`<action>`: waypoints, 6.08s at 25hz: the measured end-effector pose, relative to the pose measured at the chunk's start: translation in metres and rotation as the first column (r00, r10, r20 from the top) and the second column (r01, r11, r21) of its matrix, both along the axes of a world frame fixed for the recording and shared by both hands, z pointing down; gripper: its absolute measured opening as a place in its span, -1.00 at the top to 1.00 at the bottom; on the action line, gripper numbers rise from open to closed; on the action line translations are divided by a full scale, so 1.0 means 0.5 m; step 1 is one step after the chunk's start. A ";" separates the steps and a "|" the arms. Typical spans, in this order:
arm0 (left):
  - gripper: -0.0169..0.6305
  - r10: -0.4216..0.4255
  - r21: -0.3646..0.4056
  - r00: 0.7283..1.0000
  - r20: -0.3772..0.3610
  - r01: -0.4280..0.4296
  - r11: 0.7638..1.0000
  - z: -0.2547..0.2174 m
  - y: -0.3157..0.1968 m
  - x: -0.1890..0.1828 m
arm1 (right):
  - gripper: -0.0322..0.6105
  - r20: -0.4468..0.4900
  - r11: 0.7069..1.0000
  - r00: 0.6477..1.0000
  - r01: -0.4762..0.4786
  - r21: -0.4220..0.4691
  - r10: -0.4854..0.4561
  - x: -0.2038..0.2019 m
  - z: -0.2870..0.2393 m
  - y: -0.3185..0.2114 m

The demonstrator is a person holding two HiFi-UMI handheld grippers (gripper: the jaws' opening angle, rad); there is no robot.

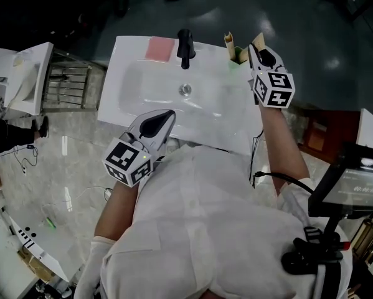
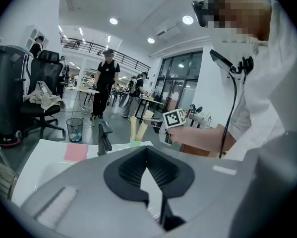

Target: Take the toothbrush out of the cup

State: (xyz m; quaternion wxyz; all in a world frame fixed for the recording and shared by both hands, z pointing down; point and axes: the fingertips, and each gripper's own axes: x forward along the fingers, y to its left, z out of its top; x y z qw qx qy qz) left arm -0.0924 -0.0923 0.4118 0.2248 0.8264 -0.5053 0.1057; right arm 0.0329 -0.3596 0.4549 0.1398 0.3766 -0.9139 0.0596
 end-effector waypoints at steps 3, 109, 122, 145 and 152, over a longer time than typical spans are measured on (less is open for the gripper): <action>0.93 0.006 0.010 1.000 -0.007 -0.006 1.000 -0.004 0.021 -0.011 | 0.72 0.000 1.000 1.000 -0.006 0.025 0.006 -0.003 -0.025 0.018; 0.49 -0.017 0.008 0.998 0.052 0.016 1.000 0.110 -0.387 0.131 | 0.73 -0.038 0.994 0.999 -0.014 -0.105 0.010 0.292 -0.038 0.429; 0.39 -0.138 -0.054 0.989 0.045 0.140 0.989 0.174 -0.504 0.135 | 0.73 -0.034 0.992 0.999 0.023 -0.128 -0.028 0.366 -0.012 0.372; 0.70 -0.157 0.025 0.986 0.060 0.156 0.987 0.100 -0.510 0.116 | 0.73 -0.022 0.993 1.000 -0.020 -0.117 0.018 0.398 -0.017 0.351; 0.70 -0.147 0.086 0.988 0.048 0.143 0.986 0.029 -0.493 0.112 | 0.73 -0.017 0.995 1.000 -0.009 -0.103 0.007 0.383 -0.035 0.344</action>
